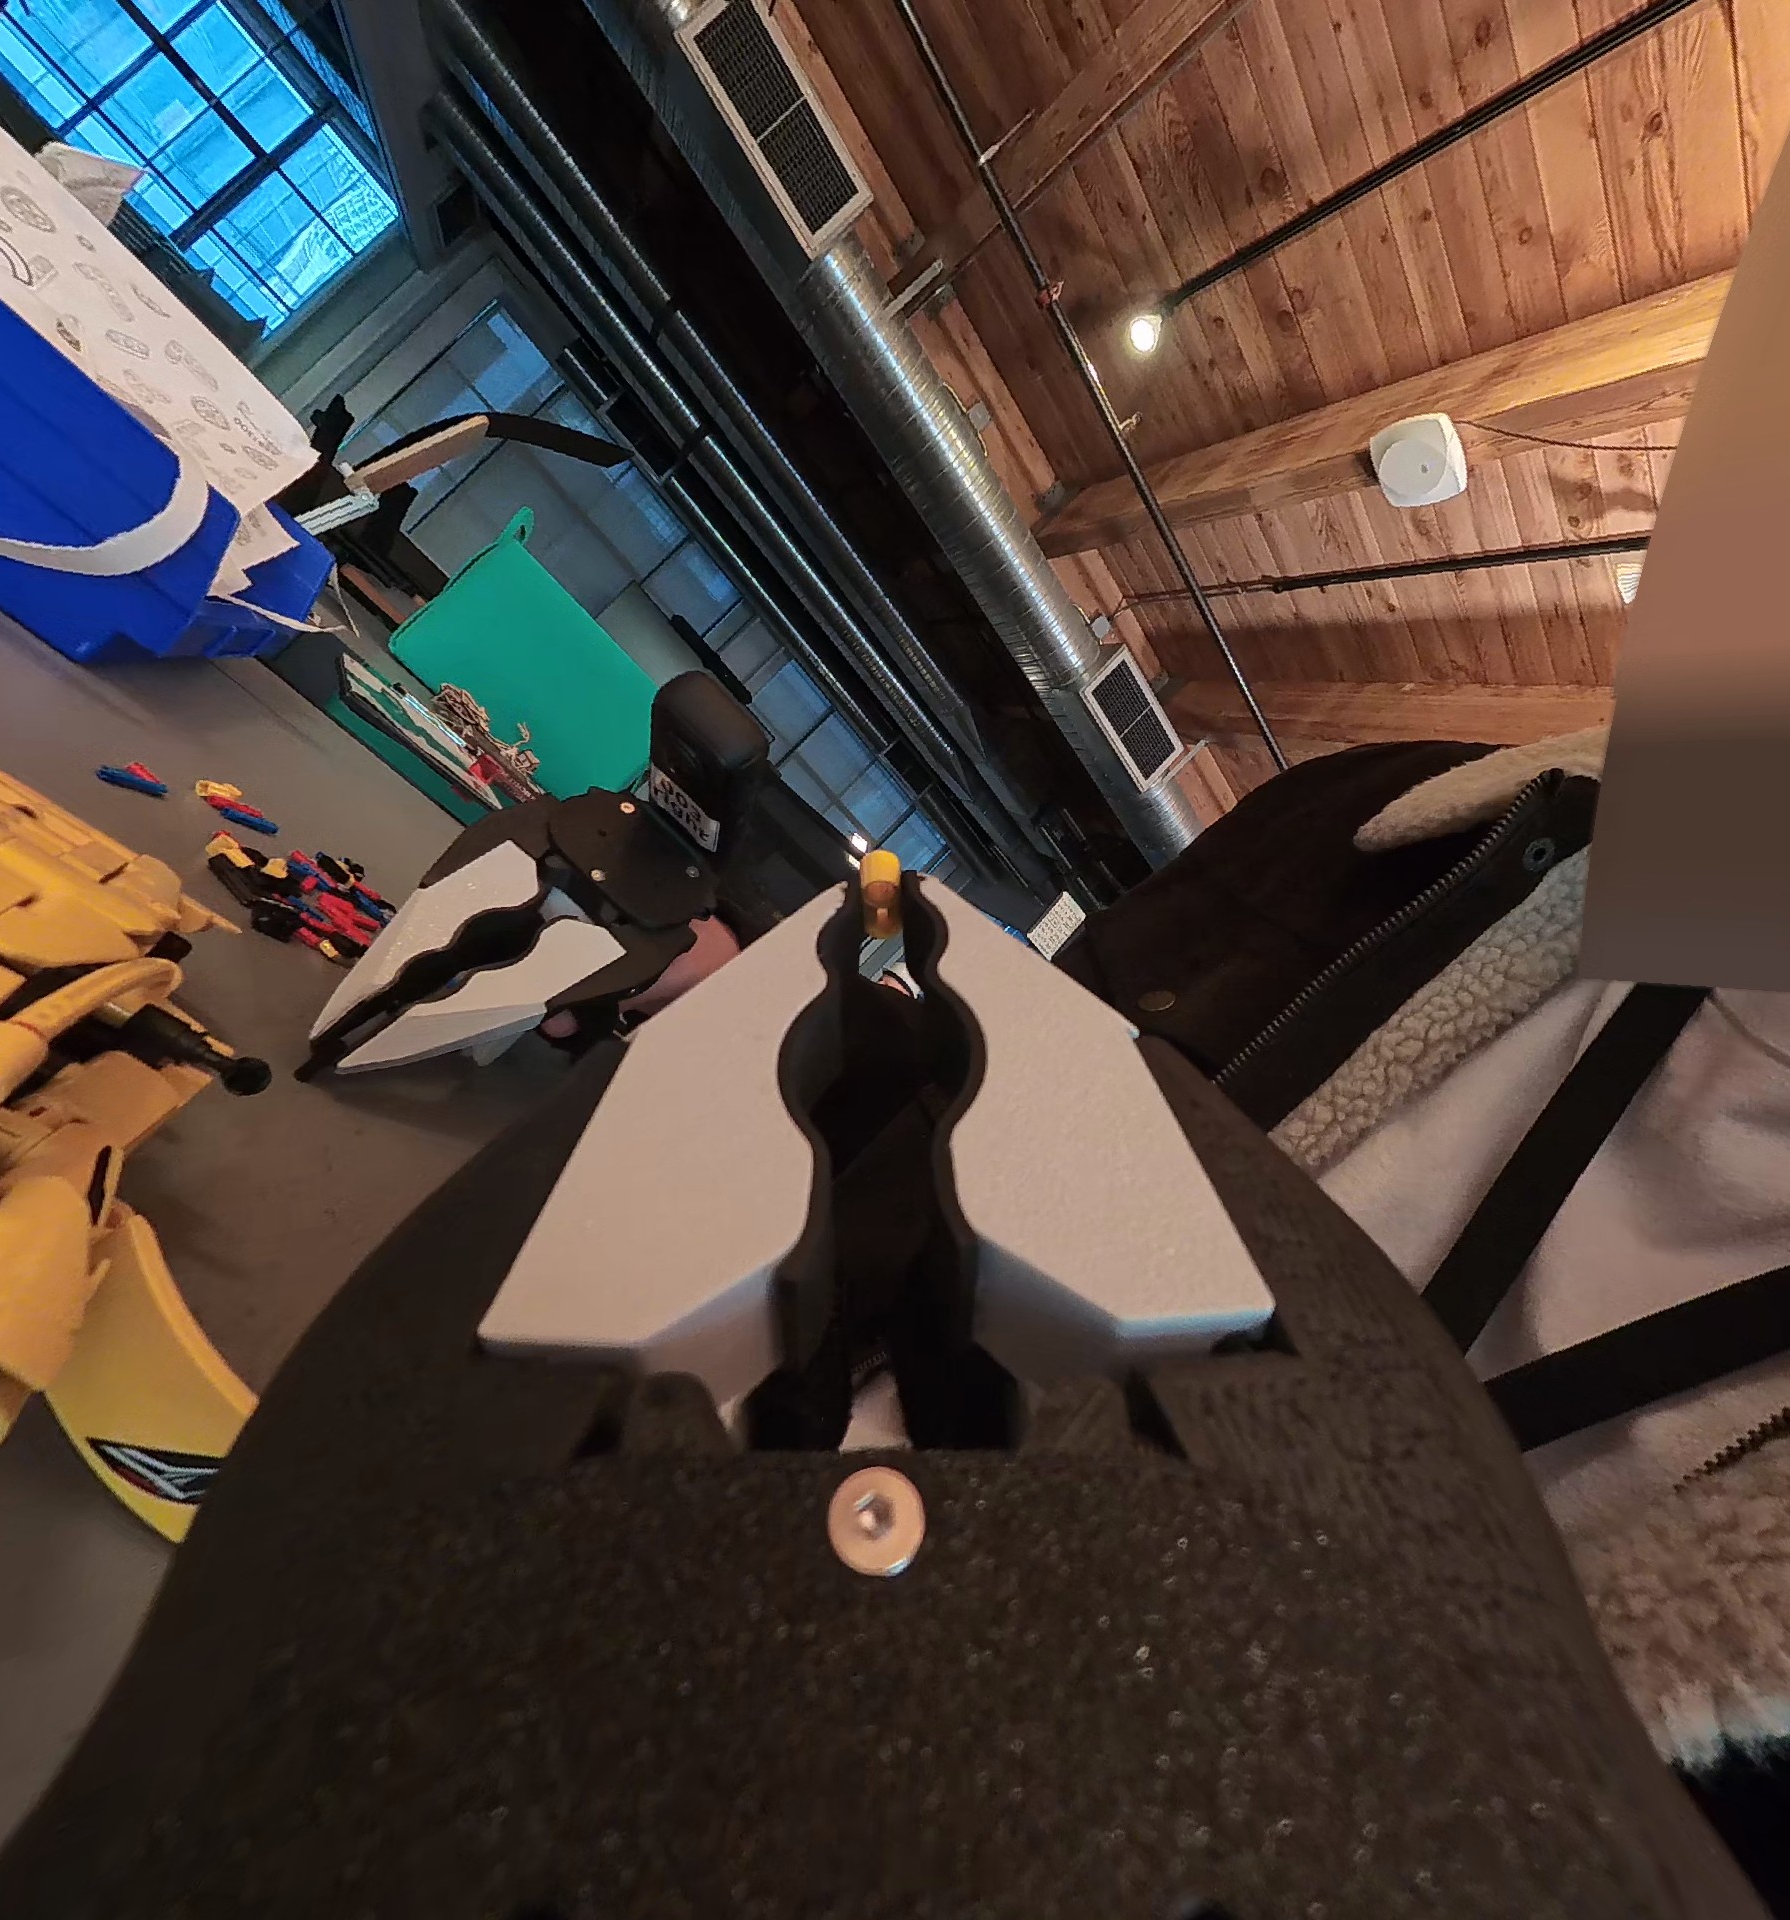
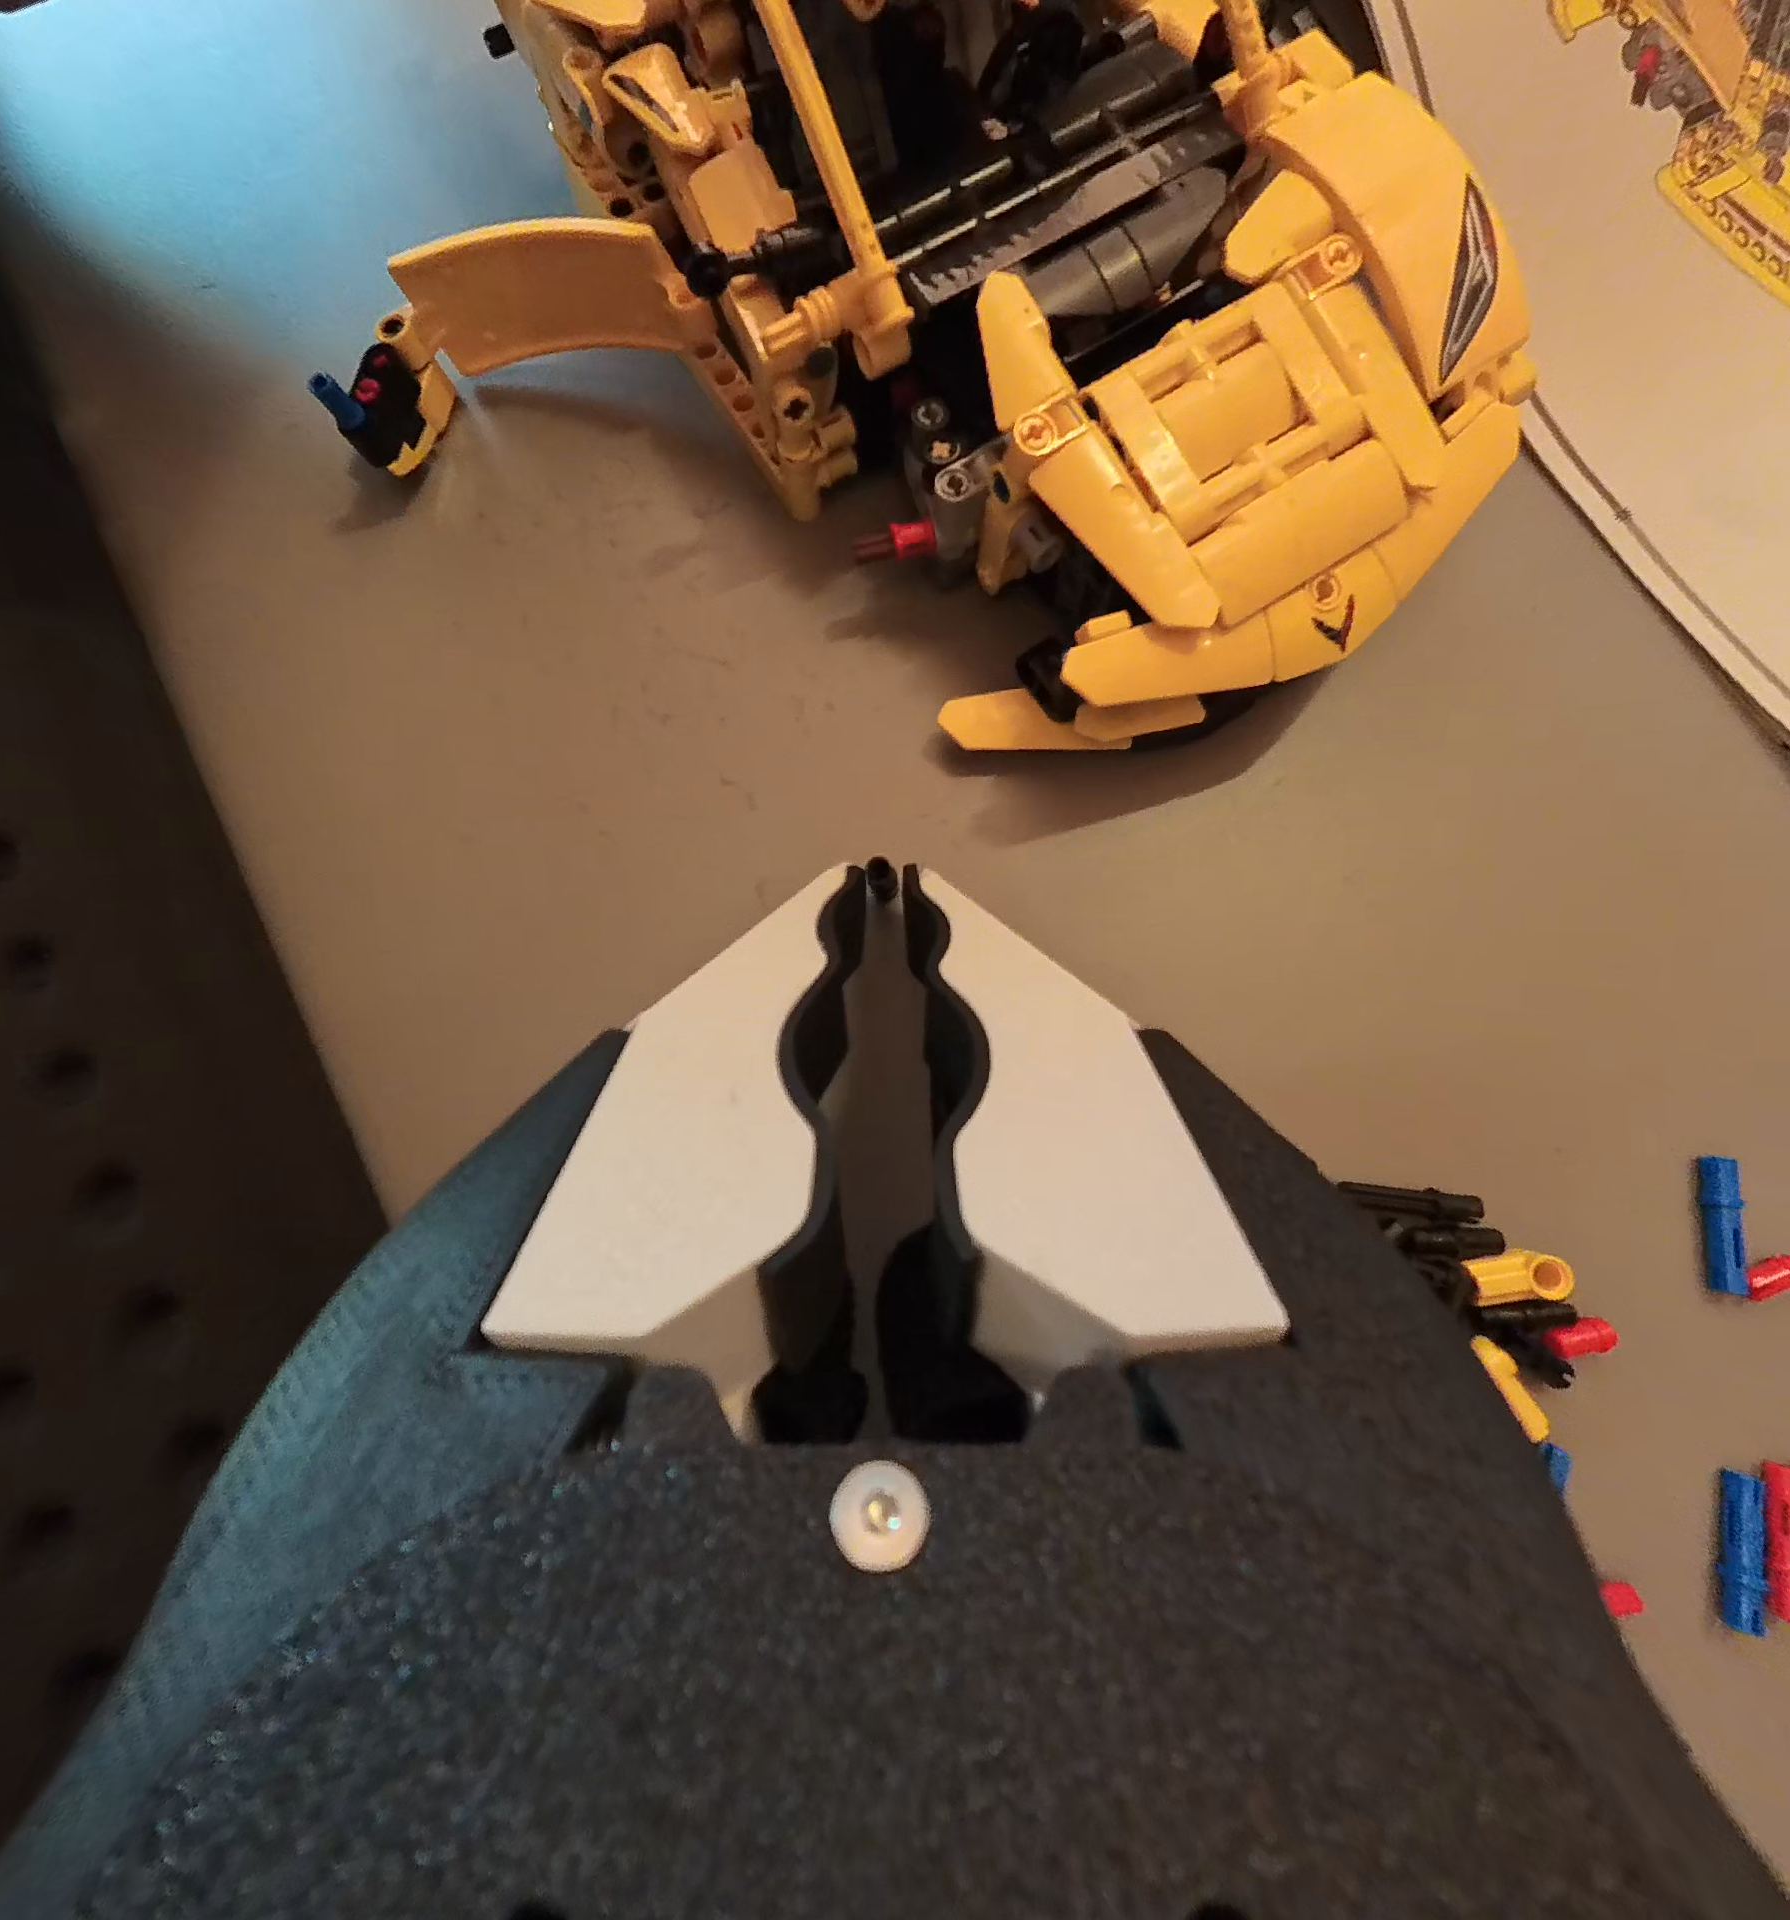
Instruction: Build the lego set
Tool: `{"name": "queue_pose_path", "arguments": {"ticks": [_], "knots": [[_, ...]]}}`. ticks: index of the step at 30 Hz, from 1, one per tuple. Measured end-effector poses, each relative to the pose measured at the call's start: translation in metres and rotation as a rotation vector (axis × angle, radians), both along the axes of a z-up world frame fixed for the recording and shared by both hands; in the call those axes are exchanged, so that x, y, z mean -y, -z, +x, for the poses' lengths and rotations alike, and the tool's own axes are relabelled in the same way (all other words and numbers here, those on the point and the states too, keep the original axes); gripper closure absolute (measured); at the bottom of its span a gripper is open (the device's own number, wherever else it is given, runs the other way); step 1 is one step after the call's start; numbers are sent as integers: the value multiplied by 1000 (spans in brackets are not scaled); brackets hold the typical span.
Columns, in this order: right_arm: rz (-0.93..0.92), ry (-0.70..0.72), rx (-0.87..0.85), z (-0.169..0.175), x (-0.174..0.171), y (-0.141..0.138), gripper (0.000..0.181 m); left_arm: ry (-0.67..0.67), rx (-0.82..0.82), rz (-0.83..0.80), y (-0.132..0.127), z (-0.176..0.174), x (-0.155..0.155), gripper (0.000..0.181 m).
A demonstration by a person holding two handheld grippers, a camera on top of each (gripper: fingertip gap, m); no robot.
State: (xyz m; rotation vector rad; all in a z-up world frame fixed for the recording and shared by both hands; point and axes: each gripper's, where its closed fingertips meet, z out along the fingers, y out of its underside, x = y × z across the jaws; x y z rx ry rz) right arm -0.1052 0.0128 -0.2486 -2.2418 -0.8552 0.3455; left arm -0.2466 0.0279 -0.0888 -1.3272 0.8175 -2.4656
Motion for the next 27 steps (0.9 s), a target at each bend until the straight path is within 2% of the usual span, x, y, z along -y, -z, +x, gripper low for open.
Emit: {"name": "queue_pose_path", "arguments": {"ticks": [19, 21, 24, 25, 27], "knots": [[-14, -5, 27, -2, -5, -1, 177, -5, -10, 3, 2, 1, 0, 175], [57, -1, -131, -20, -13, -33, 177, -24, -15, 23, 2, 1, -1, 175], [175, -41, -527, -79, -21, -120, 178, -43, -9, 65, 0, 1, 0, 175], [200, -66, -603, -99, -20, -141, 178, -39, -7, 80, 0, 1, 2, 175], [259, -136, -629, -127, -18, -160, 178, -34, 4, 104, -3, 0, 6, 175]]}}
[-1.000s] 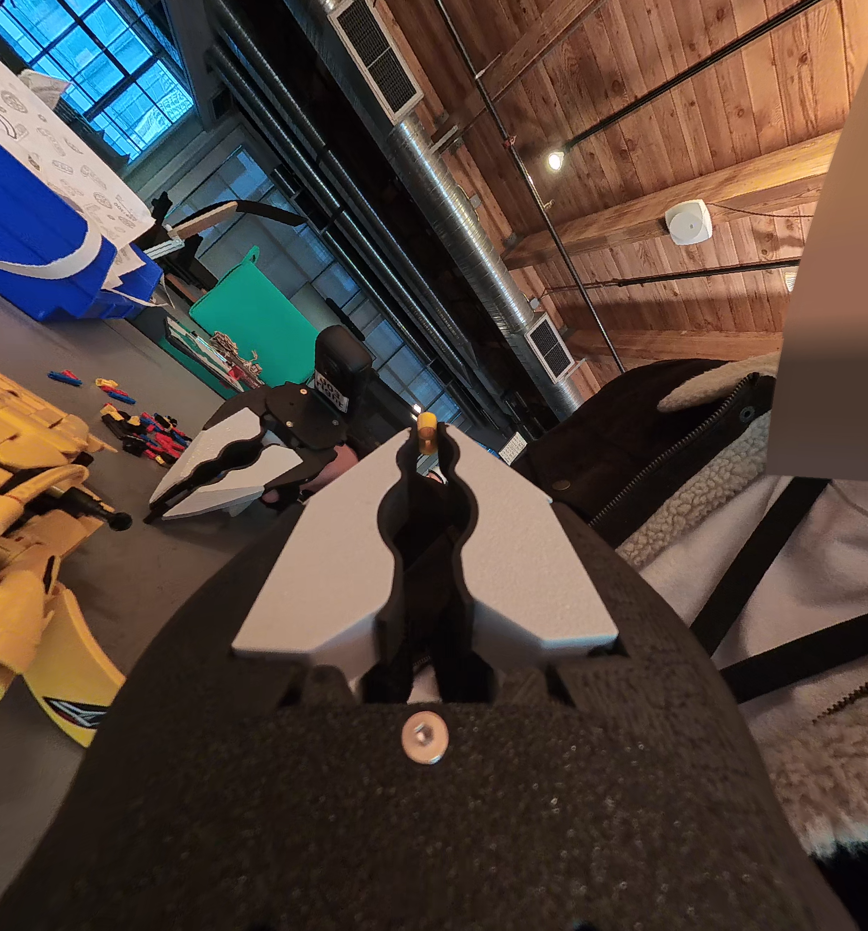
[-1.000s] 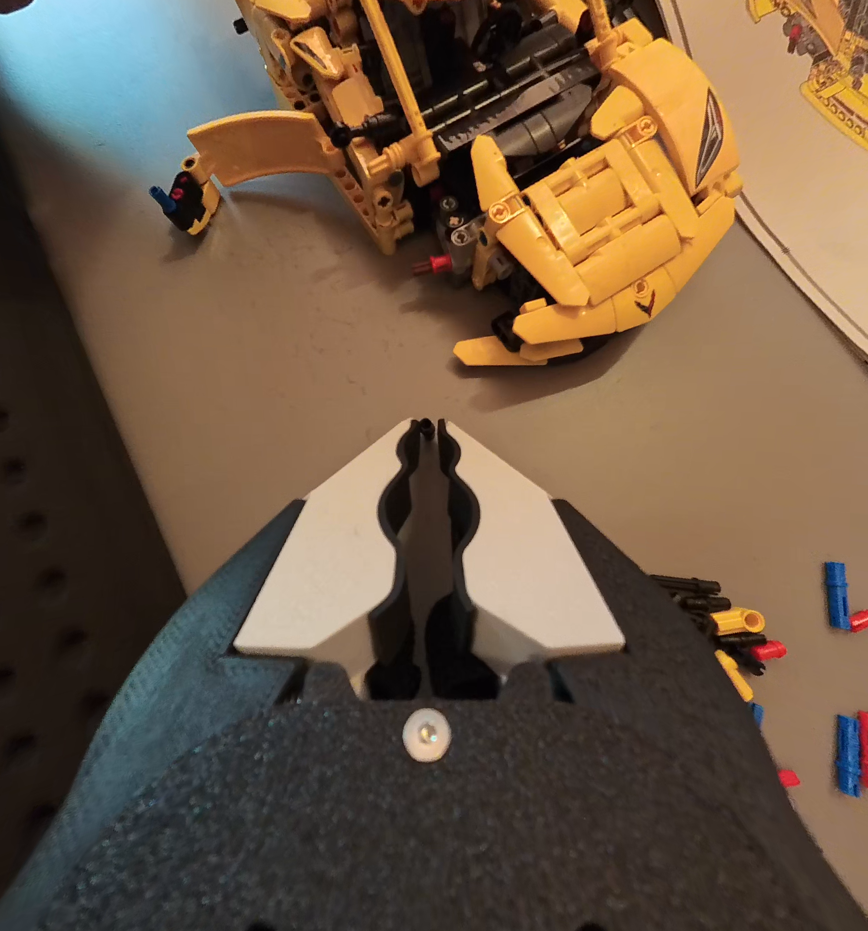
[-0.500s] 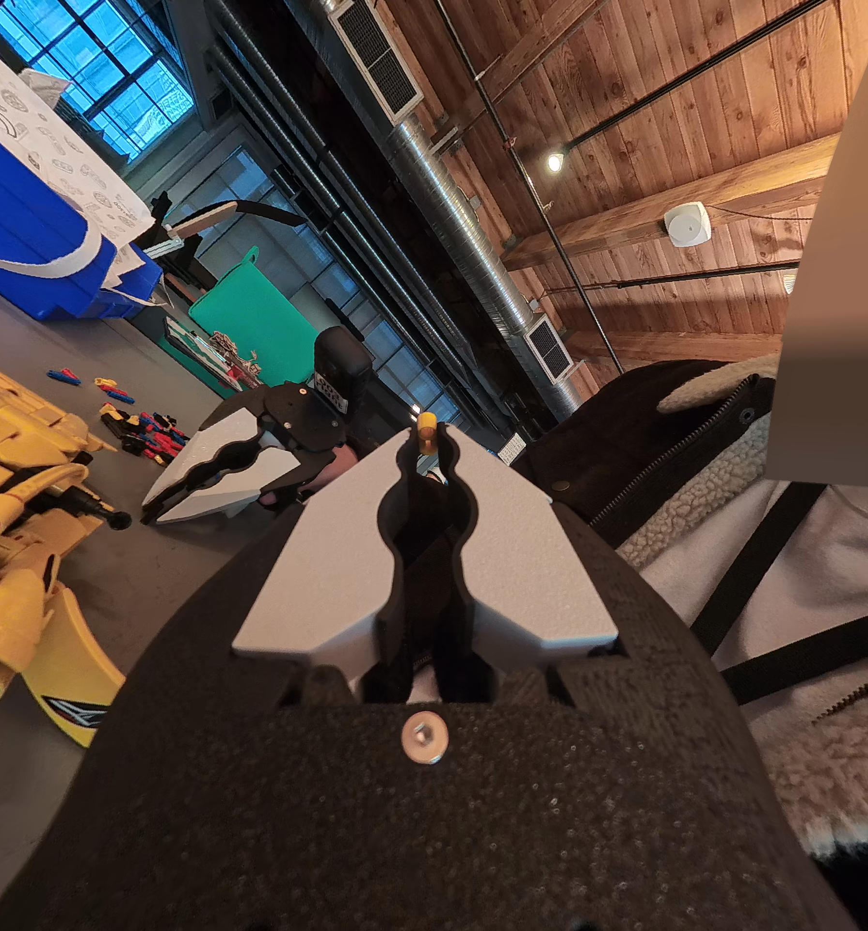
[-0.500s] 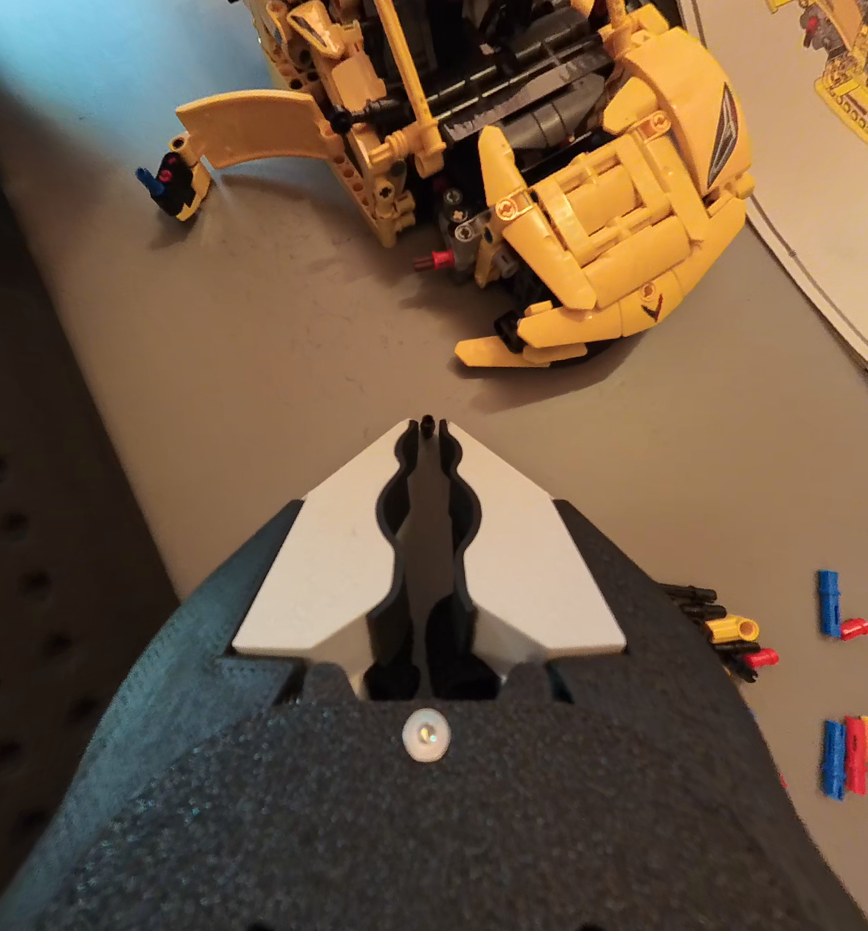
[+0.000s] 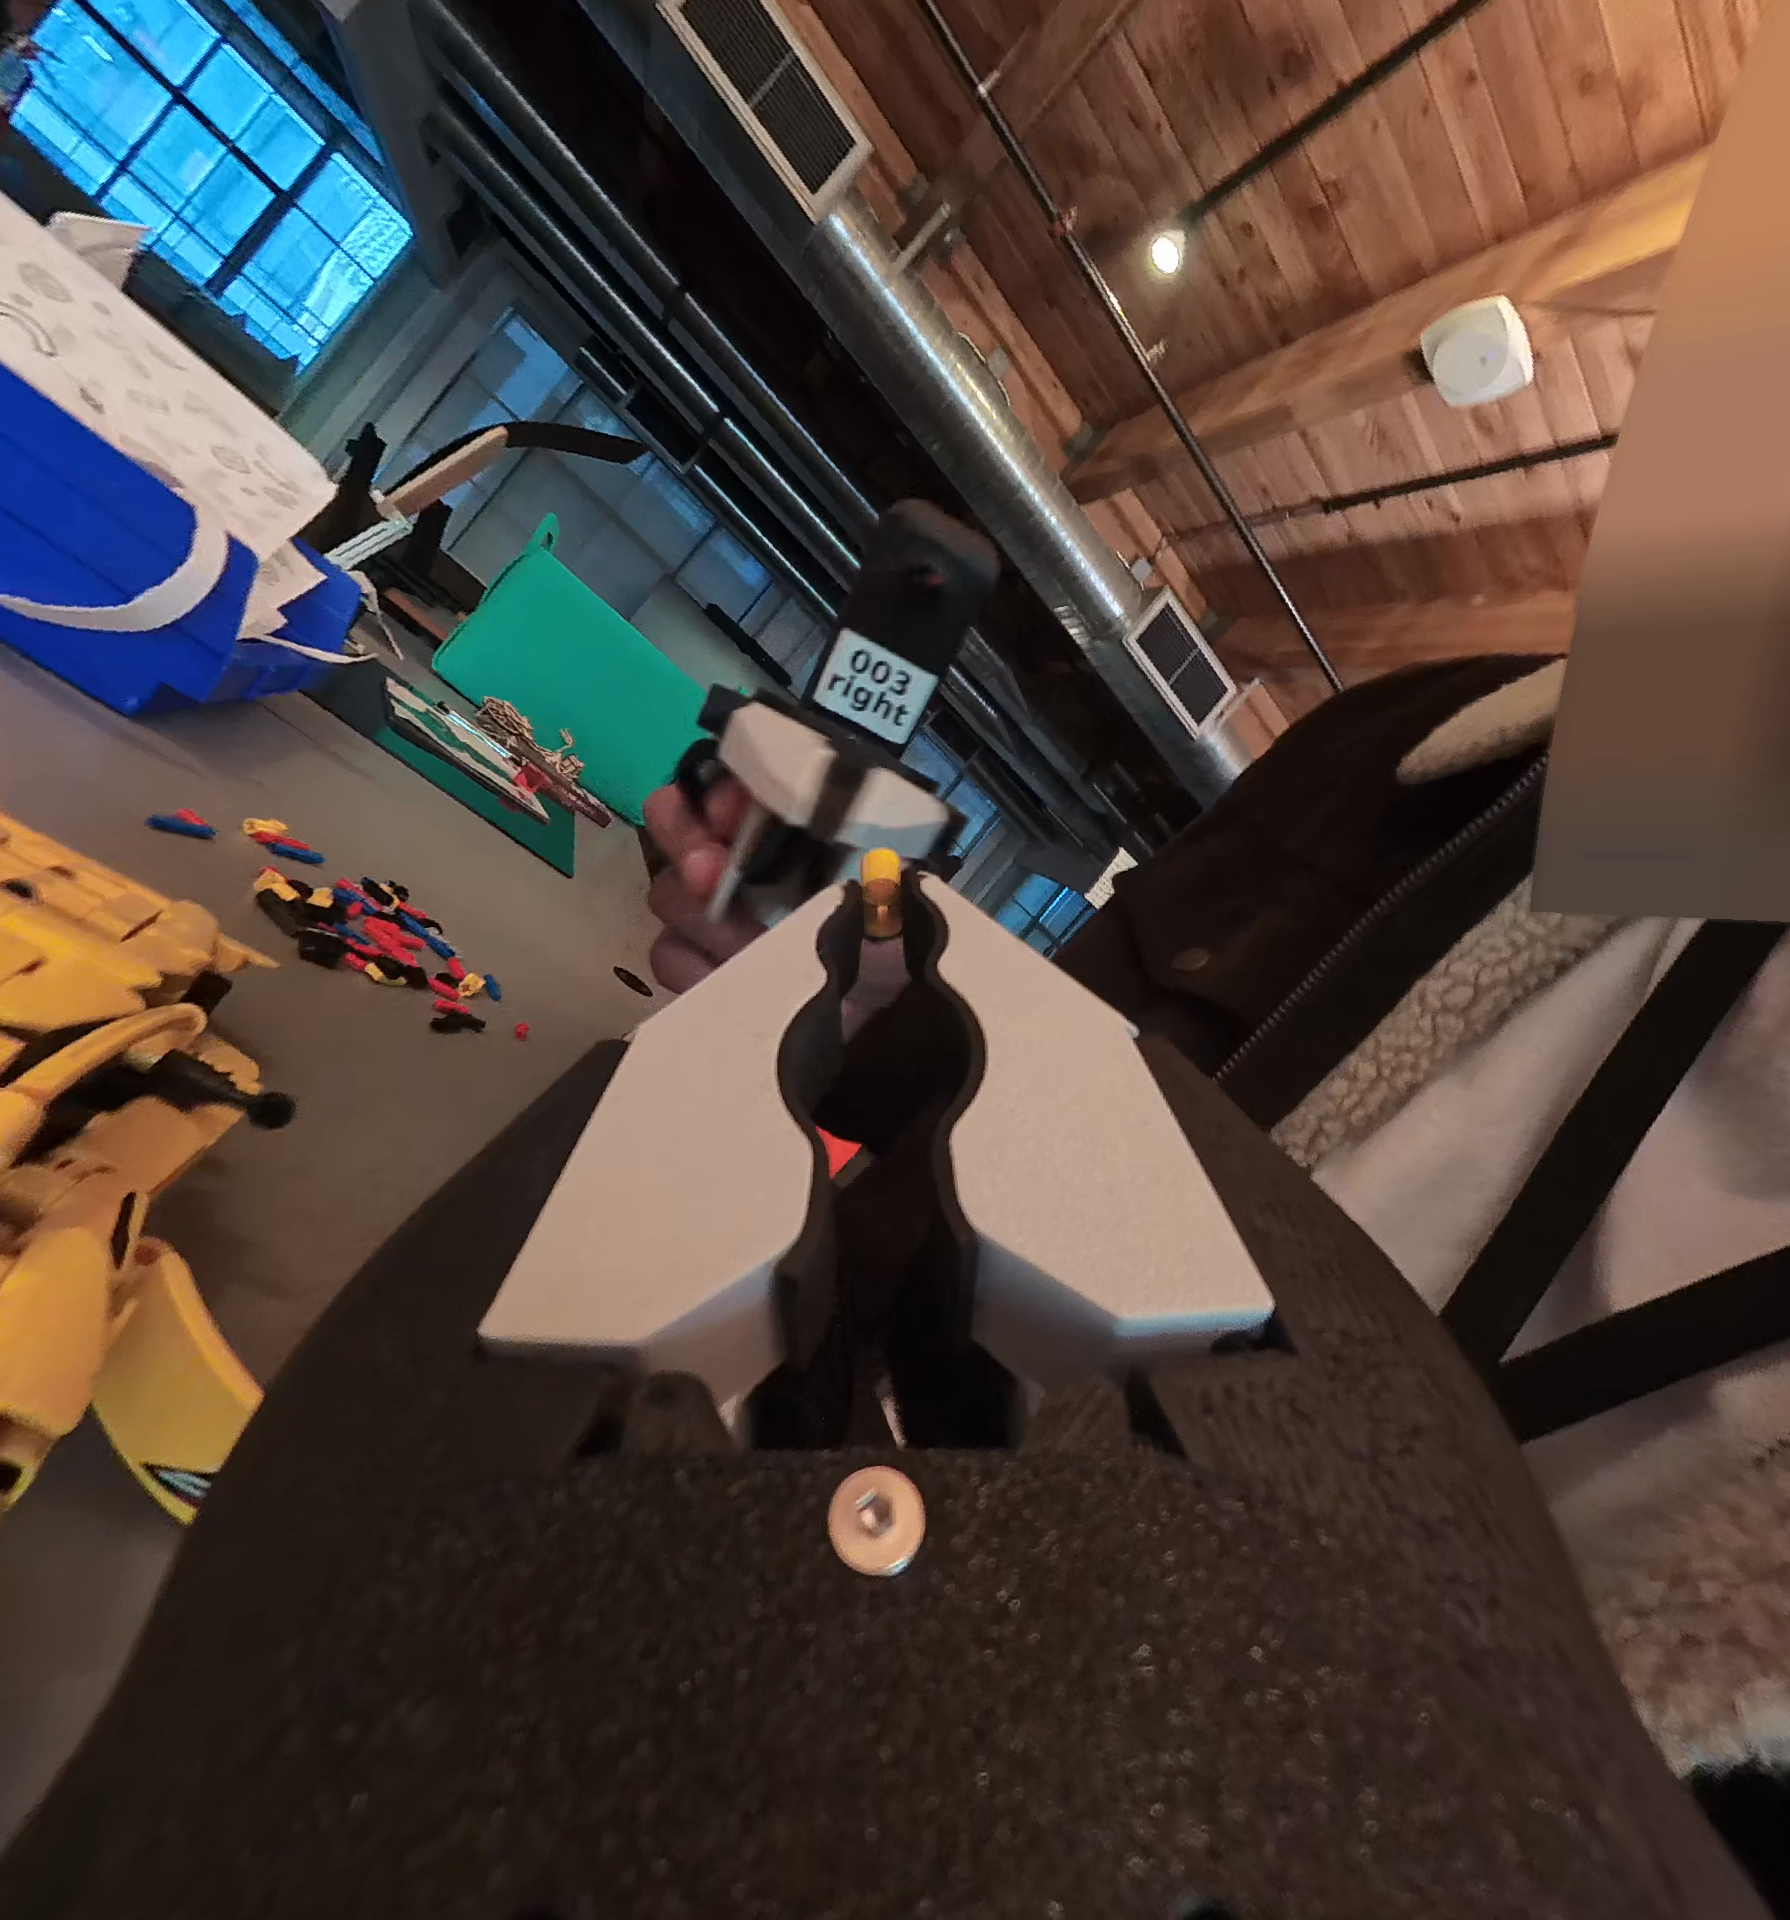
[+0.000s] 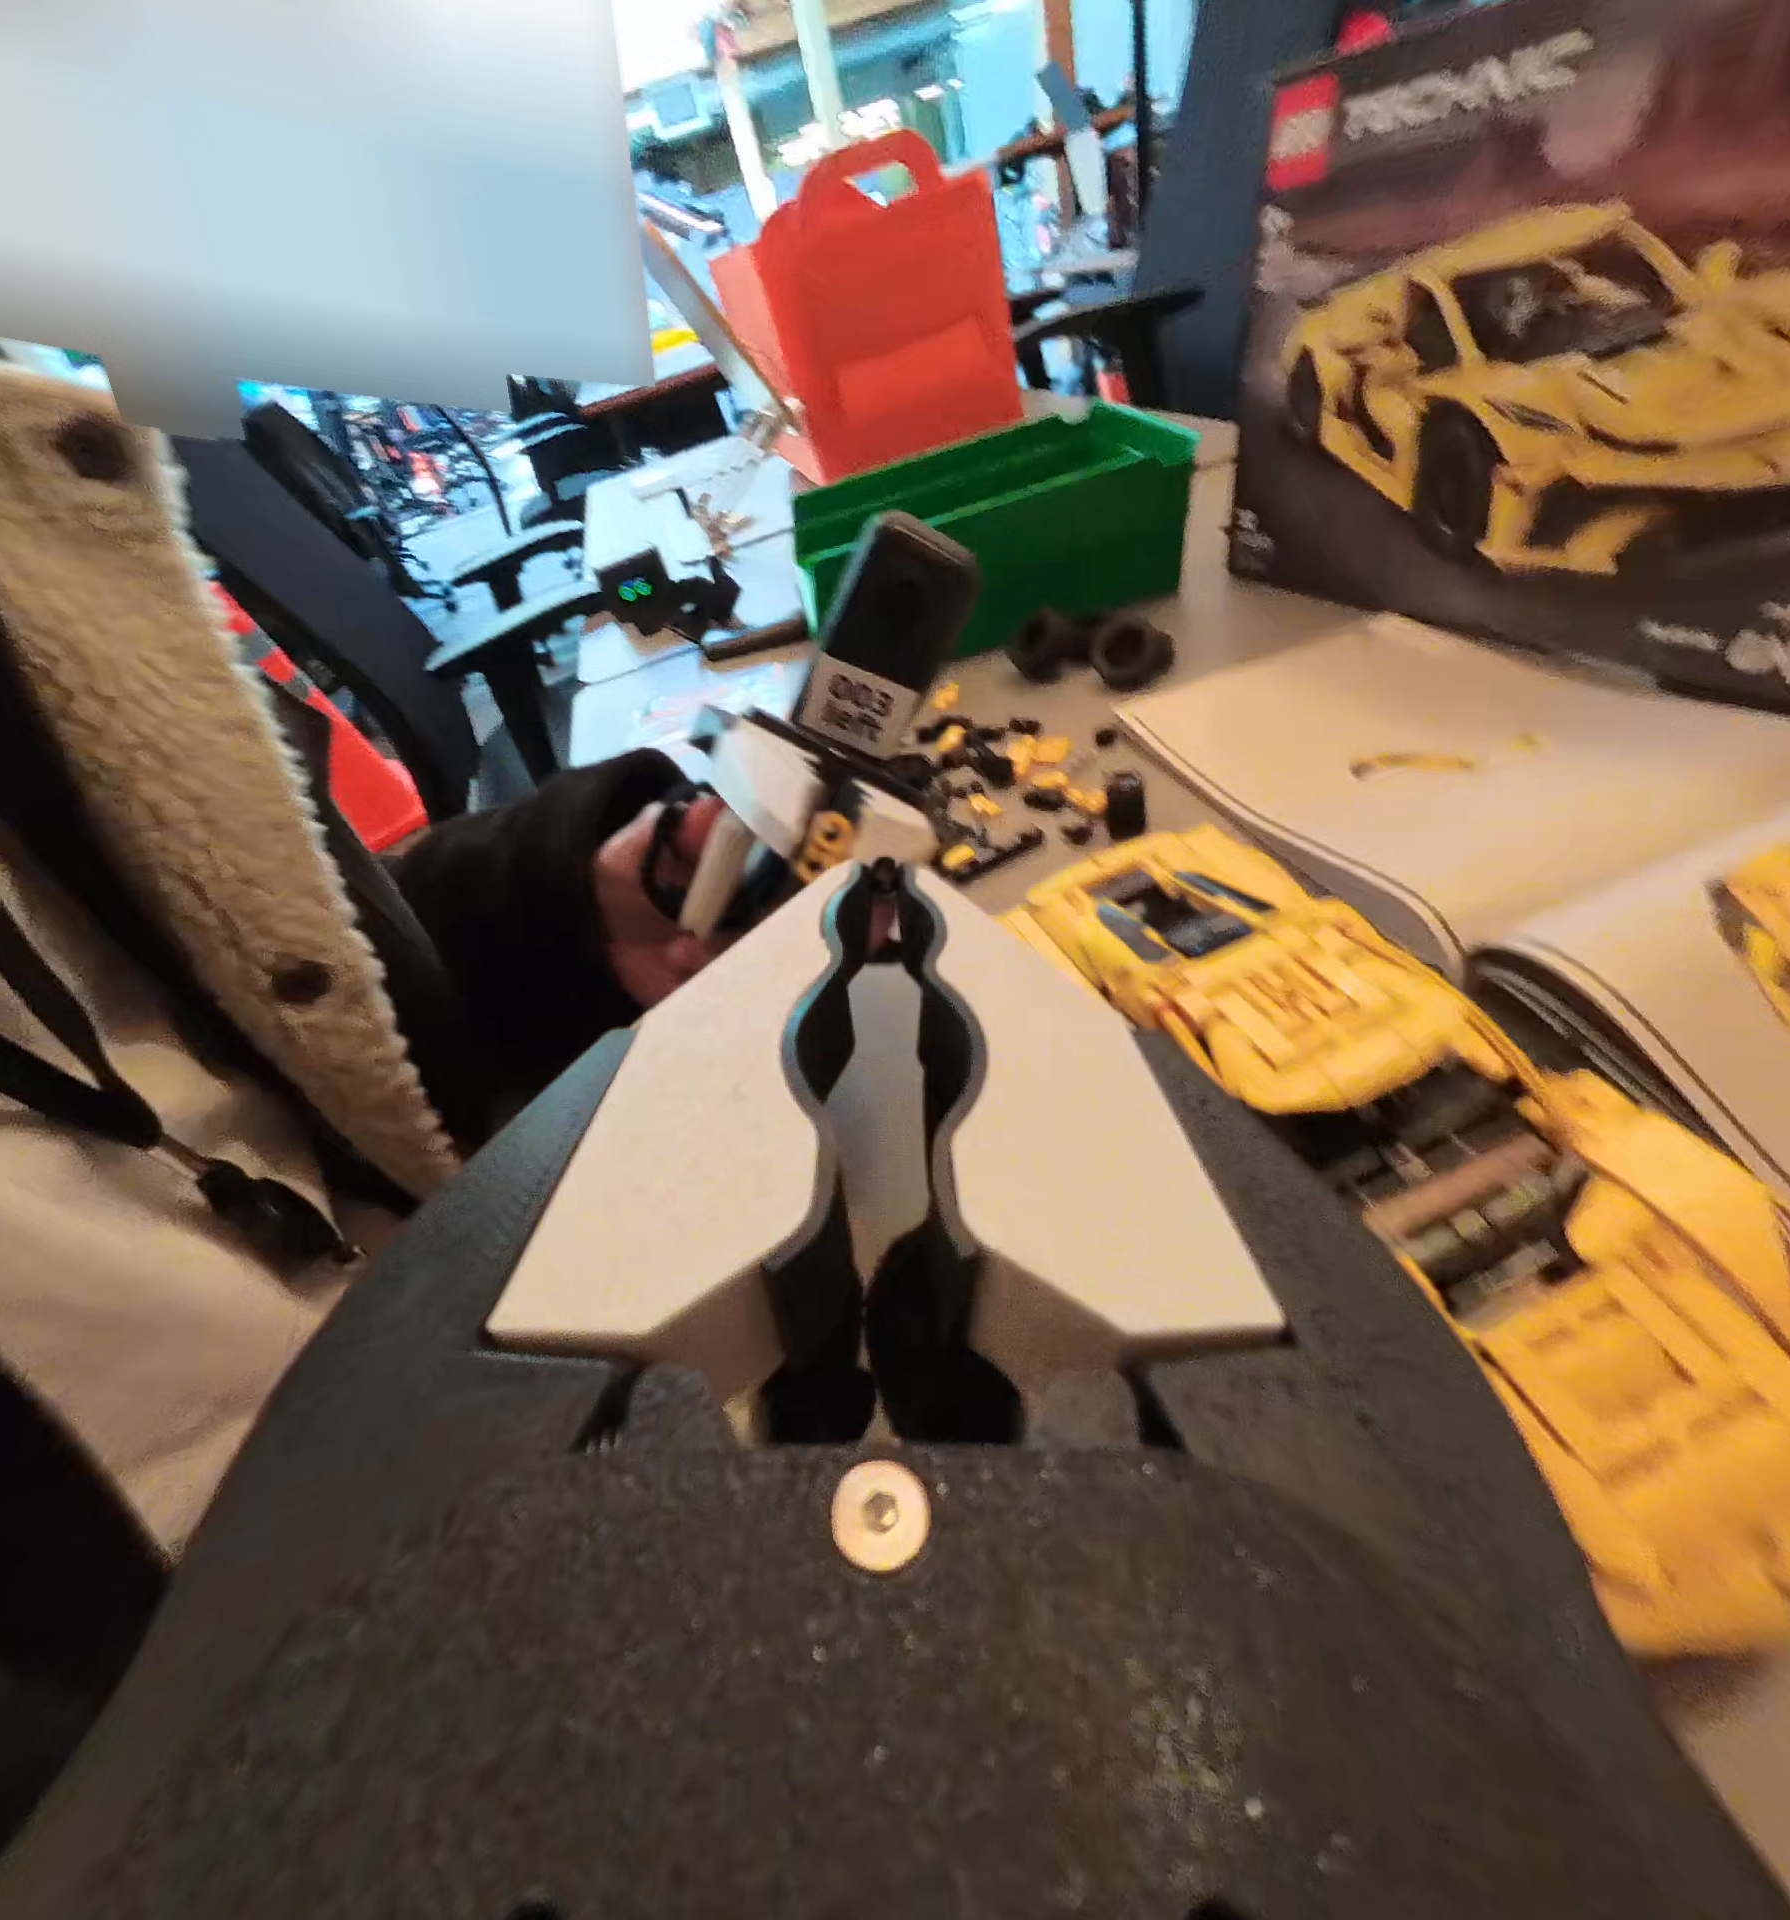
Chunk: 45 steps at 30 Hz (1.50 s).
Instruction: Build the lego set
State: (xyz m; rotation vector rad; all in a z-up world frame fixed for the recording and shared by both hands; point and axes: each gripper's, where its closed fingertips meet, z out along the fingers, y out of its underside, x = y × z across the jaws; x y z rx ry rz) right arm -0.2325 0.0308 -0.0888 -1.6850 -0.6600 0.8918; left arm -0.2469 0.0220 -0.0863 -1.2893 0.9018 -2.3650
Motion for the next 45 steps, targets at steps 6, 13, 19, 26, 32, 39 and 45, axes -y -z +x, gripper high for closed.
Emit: {"name": "queue_pose_path", "arguments": {"ticks": [6, 13, 19, 26, 32, 39, 45], "knots": [[-1, -51, -125, -22, 0, -9, 179, 81, 10, -90, -1, -3, 1, 174], [-4, -41, -146, -23, -4, -5, 179, 105, 30, -127, -4, -7, -1, 174], [0, -60, -133, -23, 0, -3, 179, 110, 11, -114, -1, -6, 1, 174], [-129, -47, -145, -18, -4, 10, 179, -11, -95, 46, 13, 3, -2, 174], [-219, -36, -335, -17, -4, 9, 178, -64, -102, 113, 13, 4, -3, 175], [-123, -27, -481, -24, -2, -5, 178, 26, 8, -19, -2, -4, 0, 175], [-60, -37, -329, -21, -1, 1, 178, 19, -29, 14, 3, -1, 2, 175]]}}
